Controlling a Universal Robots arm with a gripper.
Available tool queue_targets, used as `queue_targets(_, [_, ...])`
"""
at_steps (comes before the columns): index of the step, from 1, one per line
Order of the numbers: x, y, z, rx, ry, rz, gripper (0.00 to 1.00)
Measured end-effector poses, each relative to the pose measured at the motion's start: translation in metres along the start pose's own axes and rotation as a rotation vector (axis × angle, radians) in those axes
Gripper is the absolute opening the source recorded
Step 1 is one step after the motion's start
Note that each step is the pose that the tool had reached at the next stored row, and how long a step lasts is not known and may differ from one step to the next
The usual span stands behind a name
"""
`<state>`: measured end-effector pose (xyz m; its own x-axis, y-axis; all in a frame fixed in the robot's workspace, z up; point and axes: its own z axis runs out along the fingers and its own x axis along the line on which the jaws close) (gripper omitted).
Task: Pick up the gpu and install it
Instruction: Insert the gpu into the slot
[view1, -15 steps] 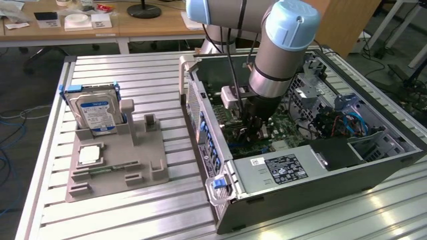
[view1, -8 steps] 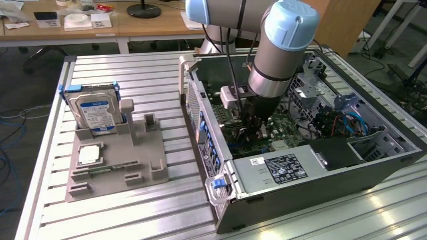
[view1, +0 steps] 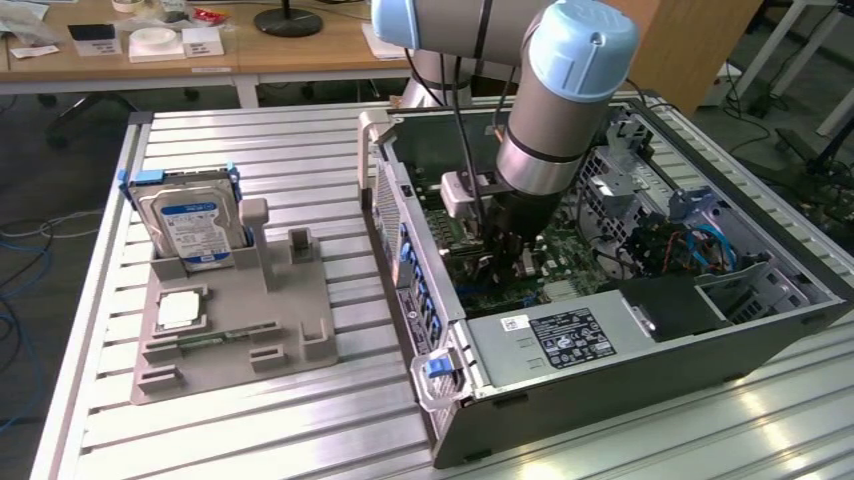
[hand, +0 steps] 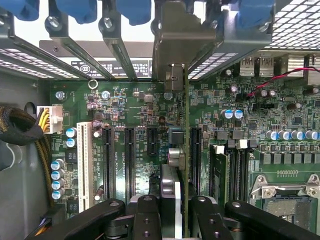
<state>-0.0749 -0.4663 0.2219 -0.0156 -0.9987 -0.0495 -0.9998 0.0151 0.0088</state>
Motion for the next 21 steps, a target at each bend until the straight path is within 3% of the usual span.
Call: queue_targets(21, [-0.0013, 0.0007, 0.0035, 0.0001, -0.0003, 0.0, 0.28])
